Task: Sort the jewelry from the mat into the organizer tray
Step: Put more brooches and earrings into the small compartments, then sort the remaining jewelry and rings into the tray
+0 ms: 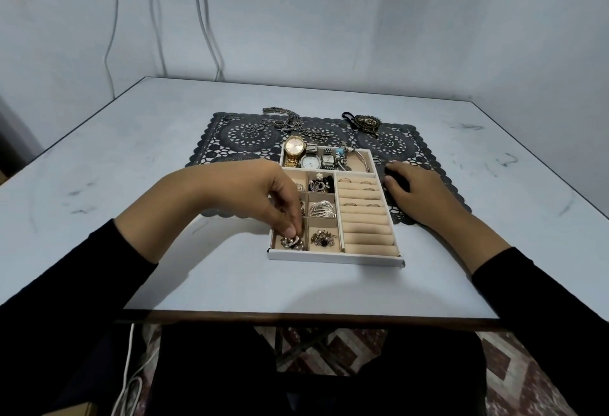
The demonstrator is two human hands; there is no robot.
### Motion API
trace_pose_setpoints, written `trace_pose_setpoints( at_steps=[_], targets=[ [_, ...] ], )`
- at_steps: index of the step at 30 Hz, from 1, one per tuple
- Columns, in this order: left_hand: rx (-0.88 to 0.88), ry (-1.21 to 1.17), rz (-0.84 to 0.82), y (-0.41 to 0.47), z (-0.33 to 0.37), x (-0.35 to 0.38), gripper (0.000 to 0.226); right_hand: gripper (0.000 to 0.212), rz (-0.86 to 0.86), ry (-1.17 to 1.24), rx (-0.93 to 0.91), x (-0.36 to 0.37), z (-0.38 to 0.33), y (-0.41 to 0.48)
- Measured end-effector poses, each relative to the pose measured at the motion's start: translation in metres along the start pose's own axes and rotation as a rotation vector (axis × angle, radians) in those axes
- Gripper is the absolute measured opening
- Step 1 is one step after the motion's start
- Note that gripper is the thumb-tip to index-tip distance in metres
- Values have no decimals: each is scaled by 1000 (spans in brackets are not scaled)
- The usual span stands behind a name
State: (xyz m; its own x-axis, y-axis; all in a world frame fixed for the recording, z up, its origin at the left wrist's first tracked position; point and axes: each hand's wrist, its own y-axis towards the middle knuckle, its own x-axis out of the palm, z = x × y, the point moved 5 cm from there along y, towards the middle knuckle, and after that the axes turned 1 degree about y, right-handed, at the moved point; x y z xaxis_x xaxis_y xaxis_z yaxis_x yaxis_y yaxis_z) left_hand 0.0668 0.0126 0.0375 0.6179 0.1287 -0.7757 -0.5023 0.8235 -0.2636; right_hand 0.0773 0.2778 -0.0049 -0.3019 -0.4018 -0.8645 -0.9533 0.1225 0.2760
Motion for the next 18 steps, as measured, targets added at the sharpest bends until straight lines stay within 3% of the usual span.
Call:
trace_pose_setpoints(
  at_steps=[4, 8, 13, 18],
  targets=[
    [43, -30, 67, -1, 5, 0, 15, 37, 2, 5, 2, 0, 1, 0],
    [66, -264, 189, -4, 4, -5, 11, 37, 2, 31, 18, 0, 2, 1],
    [108, -399, 496, -3, -15, -25, 24, 36, 30, 42, 20, -3, 4, 6],
    [-30, -301, 709, 10, -57, -39, 24, 37, 81, 30, 19, -7, 13, 22]
  ],
)
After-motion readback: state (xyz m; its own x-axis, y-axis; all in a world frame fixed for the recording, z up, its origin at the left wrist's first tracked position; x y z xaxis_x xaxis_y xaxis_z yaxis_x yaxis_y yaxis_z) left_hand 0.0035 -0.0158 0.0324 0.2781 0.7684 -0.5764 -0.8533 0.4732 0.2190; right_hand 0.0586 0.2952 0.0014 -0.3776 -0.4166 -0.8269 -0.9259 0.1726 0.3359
